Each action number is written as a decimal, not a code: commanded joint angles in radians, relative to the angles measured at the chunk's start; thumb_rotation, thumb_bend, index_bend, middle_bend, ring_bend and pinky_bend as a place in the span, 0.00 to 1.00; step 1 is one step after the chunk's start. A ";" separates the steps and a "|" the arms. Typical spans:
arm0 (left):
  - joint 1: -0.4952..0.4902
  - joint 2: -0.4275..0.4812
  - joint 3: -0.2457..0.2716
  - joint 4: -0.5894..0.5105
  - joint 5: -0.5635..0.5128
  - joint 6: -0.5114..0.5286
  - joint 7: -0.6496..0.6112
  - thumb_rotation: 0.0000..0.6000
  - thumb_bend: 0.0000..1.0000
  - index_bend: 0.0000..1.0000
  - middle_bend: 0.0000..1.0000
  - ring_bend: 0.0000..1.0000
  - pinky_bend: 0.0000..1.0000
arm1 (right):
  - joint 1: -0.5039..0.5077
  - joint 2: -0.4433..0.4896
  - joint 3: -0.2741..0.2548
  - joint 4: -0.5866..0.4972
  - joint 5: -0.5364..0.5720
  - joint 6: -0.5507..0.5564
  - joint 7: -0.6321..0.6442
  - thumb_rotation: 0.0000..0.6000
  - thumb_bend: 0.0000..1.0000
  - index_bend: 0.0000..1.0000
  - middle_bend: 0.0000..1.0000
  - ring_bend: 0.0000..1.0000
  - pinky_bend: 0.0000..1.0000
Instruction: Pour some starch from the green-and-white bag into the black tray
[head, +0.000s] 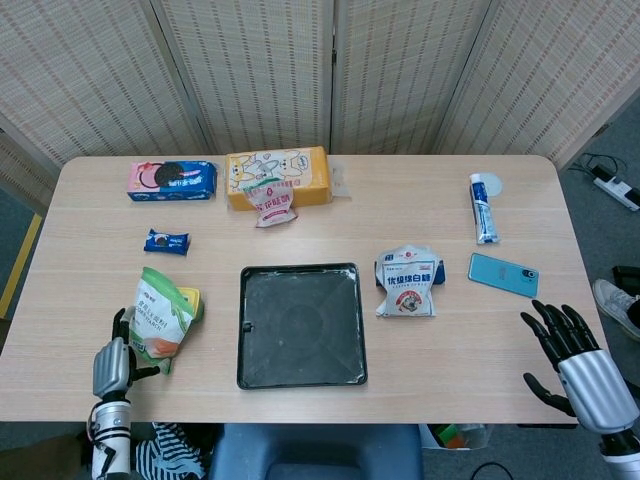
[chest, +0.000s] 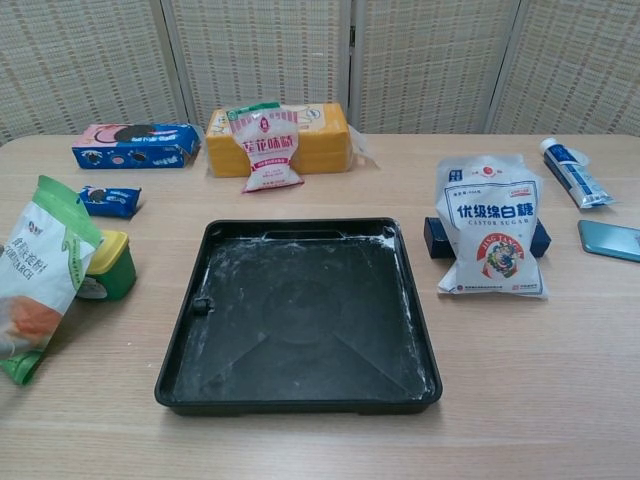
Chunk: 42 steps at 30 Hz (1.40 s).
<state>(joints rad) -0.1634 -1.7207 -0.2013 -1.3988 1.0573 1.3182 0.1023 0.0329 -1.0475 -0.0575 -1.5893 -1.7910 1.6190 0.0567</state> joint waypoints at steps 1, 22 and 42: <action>-0.006 -0.014 -0.006 0.013 -0.005 0.004 0.012 1.00 0.13 0.00 0.00 0.81 0.84 | 0.001 0.000 0.000 -0.001 0.001 -0.001 -0.001 1.00 0.31 0.00 0.00 0.00 0.00; -0.034 -0.016 -0.043 0.073 -0.061 -0.099 -0.044 1.00 0.13 0.00 0.00 0.82 0.84 | 0.004 -0.007 0.007 0.001 0.010 -0.007 -0.007 1.00 0.31 0.00 0.00 0.00 0.00; -0.029 -0.042 -0.047 0.156 -0.045 -0.090 -0.100 1.00 0.16 0.40 0.50 0.89 0.91 | 0.013 -0.014 0.009 0.001 0.015 -0.023 -0.018 1.00 0.31 0.00 0.00 0.00 0.00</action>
<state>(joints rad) -0.1932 -1.7597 -0.2468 -1.2453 1.0118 1.2256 0.0039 0.0456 -1.0620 -0.0488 -1.5881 -1.7762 1.5961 0.0385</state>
